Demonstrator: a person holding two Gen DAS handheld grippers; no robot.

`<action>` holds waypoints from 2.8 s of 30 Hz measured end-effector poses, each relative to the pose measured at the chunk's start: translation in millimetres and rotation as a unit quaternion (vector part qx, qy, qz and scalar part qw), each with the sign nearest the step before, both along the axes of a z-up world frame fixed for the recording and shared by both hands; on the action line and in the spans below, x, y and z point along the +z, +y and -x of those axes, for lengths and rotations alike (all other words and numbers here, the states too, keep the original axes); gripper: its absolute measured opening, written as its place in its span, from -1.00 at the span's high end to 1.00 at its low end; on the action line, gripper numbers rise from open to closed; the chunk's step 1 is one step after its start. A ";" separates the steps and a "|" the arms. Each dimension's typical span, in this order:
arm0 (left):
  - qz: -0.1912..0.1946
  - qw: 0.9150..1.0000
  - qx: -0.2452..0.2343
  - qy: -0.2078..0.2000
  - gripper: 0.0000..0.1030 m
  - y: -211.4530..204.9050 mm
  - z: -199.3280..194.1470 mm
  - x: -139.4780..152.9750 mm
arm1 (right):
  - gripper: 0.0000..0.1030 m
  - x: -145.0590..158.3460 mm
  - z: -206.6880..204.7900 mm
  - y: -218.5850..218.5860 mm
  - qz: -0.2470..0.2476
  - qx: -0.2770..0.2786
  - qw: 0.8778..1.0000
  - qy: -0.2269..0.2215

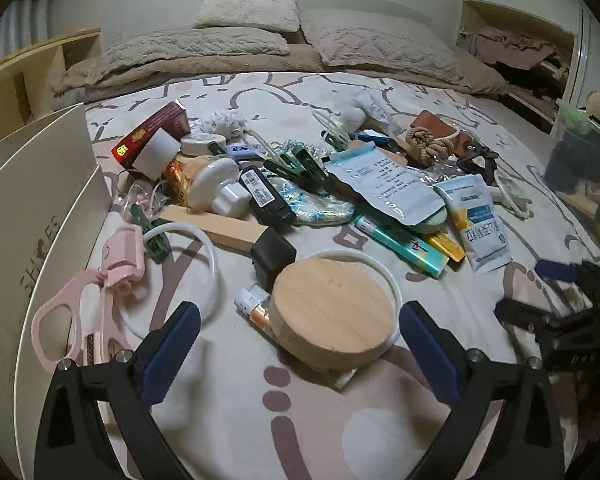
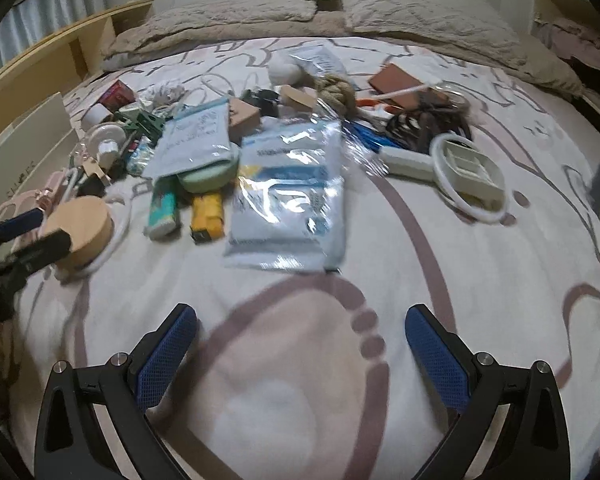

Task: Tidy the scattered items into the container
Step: 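Close the left tool on the wooden disc while the right tool grasps the white sachet, then lift the wooden disc with the left tool while the right tool lifts the sachet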

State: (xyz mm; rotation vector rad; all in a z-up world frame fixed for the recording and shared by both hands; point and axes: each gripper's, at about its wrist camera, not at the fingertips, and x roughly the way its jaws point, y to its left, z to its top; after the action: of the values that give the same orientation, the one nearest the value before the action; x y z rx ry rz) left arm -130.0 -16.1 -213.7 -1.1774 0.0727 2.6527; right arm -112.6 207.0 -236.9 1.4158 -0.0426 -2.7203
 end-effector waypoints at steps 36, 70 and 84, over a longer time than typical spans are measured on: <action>0.036 0.998 -0.047 -0.002 -0.73 13.5 11.8 -10.1 | -0.23 -4.0 2.9 -19.3 -0.008 0.014 0.998 0.057; 0.038 0.997 -0.068 -0.008 -0.71 16.2 5.3 -10.5 | -0.20 -8.0 -73.7 -35.2 -0.024 0.025 0.997 0.070; 0.025 0.996 -0.088 0.001 -0.34 16.7 -15.5 -4.3 | -0.20 -9.0 -74.7 -34.4 -0.020 0.024 0.997 0.077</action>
State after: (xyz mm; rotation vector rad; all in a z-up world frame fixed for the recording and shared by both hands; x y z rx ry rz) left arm -114.5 0.6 -218.0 -1.1285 0.2346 2.5117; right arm -37.9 172.6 -245.9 1.1965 0.0549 -2.7951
